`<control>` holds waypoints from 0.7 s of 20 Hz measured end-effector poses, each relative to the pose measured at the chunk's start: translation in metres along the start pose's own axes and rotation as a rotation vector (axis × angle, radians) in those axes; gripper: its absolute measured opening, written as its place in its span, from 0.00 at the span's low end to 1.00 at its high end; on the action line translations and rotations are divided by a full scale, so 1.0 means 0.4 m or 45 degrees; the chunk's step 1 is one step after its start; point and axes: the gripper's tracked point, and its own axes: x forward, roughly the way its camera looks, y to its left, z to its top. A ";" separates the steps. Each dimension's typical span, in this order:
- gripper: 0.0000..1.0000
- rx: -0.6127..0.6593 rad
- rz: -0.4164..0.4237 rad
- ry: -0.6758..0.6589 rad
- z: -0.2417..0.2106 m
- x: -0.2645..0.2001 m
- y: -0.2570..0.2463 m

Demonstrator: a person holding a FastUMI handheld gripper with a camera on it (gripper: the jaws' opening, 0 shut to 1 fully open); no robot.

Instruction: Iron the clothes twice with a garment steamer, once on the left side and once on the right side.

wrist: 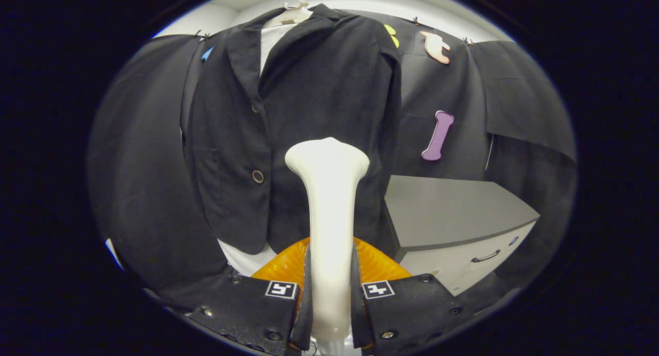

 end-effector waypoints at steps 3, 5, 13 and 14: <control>0.33 -0.025 0.012 0.006 -0.054 -0.015 0.022; 0.33 -0.016 0.022 0.051 -0.110 -0.005 0.026; 0.33 -0.028 0.026 0.262 -0.321 0.058 0.010; 0.33 -0.038 0.023 0.276 -0.332 0.061 0.013</control>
